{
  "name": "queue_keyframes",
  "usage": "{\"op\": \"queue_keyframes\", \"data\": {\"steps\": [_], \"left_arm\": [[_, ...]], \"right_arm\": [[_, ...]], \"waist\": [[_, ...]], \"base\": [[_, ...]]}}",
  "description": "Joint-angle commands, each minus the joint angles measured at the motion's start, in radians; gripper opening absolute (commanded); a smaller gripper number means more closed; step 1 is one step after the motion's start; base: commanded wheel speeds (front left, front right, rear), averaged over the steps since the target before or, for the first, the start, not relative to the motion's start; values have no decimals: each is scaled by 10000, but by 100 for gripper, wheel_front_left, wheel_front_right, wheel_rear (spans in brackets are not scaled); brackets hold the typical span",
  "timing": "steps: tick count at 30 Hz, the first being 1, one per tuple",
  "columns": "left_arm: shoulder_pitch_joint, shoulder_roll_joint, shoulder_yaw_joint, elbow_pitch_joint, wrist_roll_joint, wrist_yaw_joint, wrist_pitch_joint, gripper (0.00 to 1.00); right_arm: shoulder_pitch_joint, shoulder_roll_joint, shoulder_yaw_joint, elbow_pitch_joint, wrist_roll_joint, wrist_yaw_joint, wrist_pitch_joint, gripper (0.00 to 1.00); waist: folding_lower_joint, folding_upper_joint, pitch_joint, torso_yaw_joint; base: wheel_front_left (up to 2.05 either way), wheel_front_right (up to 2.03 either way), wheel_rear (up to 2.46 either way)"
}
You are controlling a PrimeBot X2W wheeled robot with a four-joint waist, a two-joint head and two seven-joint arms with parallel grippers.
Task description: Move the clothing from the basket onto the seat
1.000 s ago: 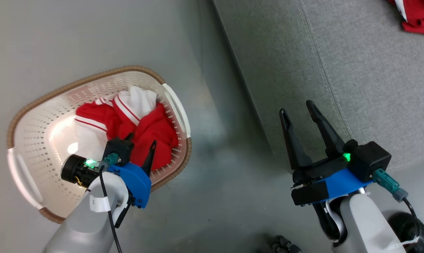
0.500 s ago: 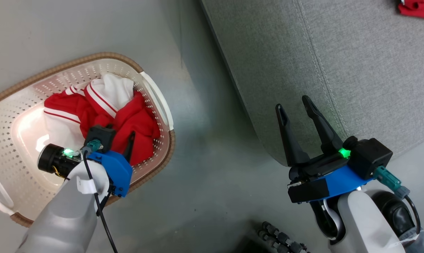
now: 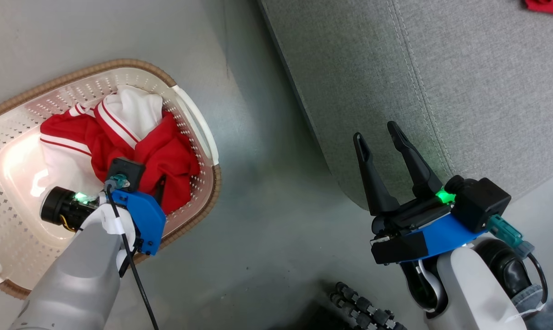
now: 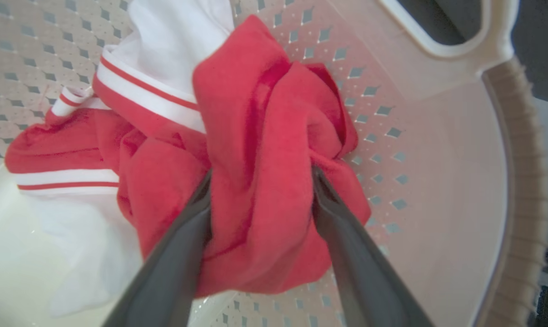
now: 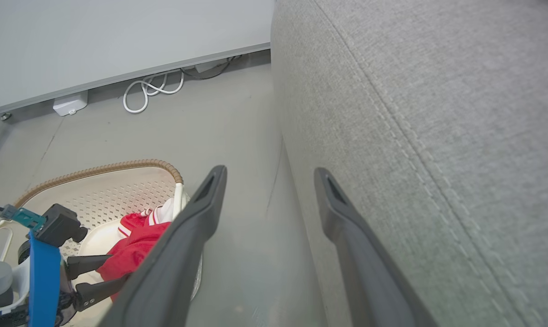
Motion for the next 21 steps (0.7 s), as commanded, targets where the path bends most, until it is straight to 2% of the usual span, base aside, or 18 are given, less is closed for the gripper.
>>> {"op": "queue_keyframes", "data": {"steps": [1,11,21], "left_arm": [[-180,10,-53,54,-50,-7,20,0],[-88,216,-507,-192,-513,-8,-69,0],[55,134,-951,-241,-1042,-8,-238,0]], "right_arm": [[-134,17,-21,-21,82,1,-48,100],[-159,17,17,-32,121,1,-46,100],[-238,16,42,122,22,1,-43,100]], "waist": [[0,0,-13,-7],[0,0,-57,29],[0,0,-465,312]], "base": [[0,0,0],[0,0,0],[0,0,0]]}}
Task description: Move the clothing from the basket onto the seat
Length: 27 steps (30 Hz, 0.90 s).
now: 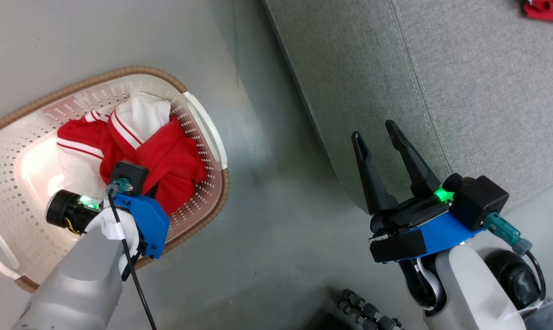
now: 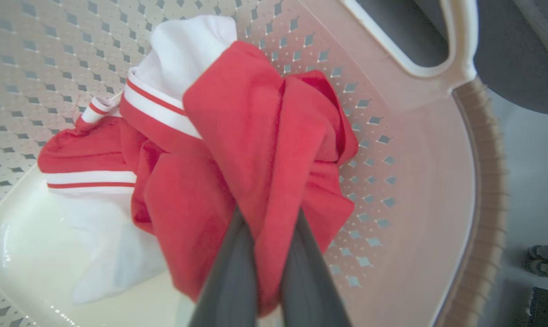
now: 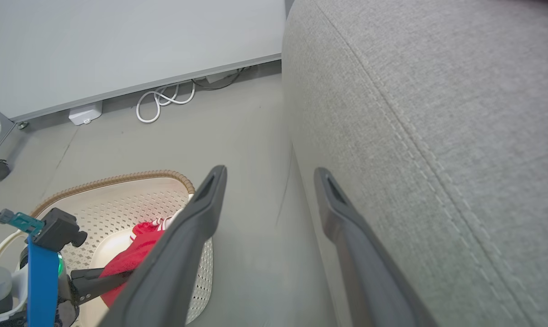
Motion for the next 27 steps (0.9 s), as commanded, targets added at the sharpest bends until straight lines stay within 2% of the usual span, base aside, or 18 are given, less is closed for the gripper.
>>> {"op": "queue_keyframes", "data": {"steps": [1,11,20,27], "left_arm": [[19,-36,-64,6,-112,-8,-101,0],[284,-537,-379,-15,-540,-8,-446,0],[1060,-1357,-613,-251,-1149,-8,-802,0],[1542,-1664,-1039,-858,-1641,-8,-922,0]], "right_arm": [[-142,16,-43,54,-58,1,-36,100],[-38,14,-194,310,-406,1,-34,100],[374,11,-489,804,-991,1,-34,100],[788,6,-689,1084,-1382,1,146,100]], "waist": [[0,0,-186,115],[0,0,-1252,695],[0,0,-3123,1624],[0,0,-4712,2512]], "base": [[0,0,0],[0,0,0],[0,0,0],[0,0,0]]}}
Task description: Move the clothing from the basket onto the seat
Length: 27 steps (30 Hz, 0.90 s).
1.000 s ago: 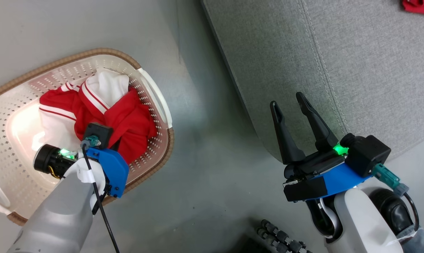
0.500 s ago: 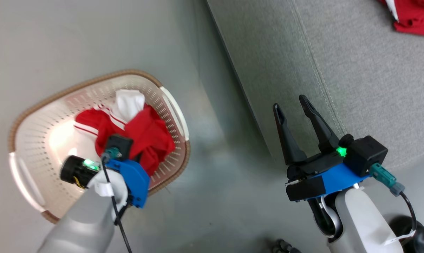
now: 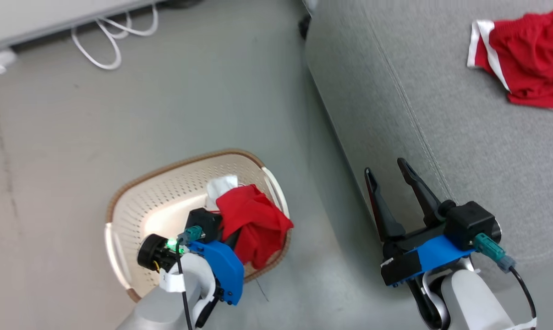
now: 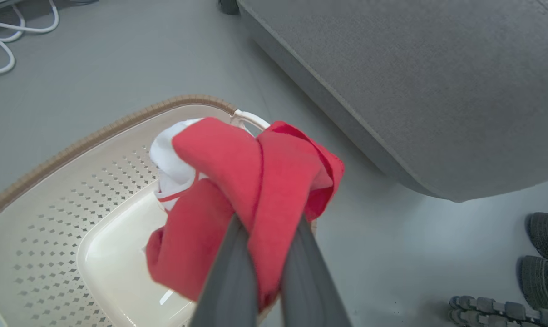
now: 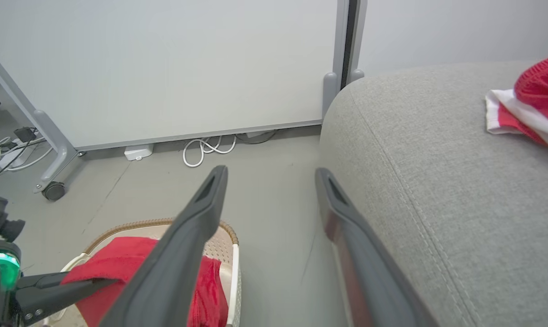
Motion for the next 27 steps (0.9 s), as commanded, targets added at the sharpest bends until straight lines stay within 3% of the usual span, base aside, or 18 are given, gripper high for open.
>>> {"op": "queue_keyframes", "data": {"steps": [1,13,27], "left_arm": [[114,-46,-88,-116,-72,-8,-52,0],[-23,-143,-602,-1736,-538,-9,-96,0],[-1056,-446,-1609,-2935,-1042,-9,-100,0]], "right_arm": [[151,-4,-50,-1,-32,1,51,100],[1119,-5,-246,-220,-166,1,658,100],[2005,-3,-373,-459,-128,1,1160,100]], "waist": [[2,0,-969,789],[2,0,-2761,1978],[2,0,-4077,3001]], "base": [[0,0,0],[0,0,0],[0,0,0]]}}
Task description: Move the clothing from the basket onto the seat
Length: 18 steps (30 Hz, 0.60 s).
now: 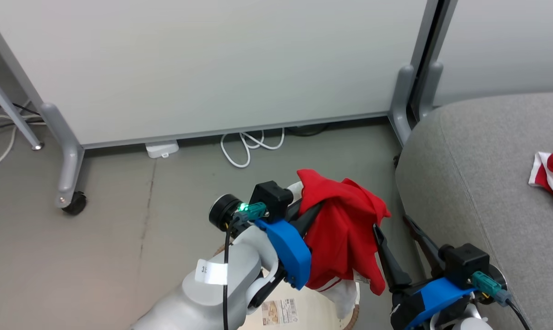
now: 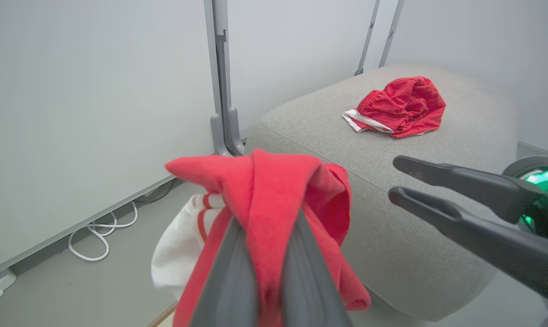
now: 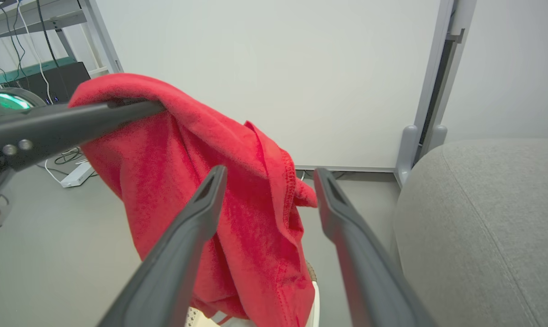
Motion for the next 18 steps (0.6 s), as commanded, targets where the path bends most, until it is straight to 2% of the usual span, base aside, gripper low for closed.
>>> {"op": "queue_keyframes", "data": {"steps": [1,18], "left_arm": [[-220,-18,-102,-45,-126,-9,-48,0],[-1899,-118,-1082,-173,-1474,-9,247,0]], "right_arm": [[183,-3,13,-55,1,1,35,100],[382,-3,575,8,311,1,275,100]], "waist": [[2,-1,-268,203],[2,-1,-753,387]], "base": [[0,0,0],[0,0,0]]}}
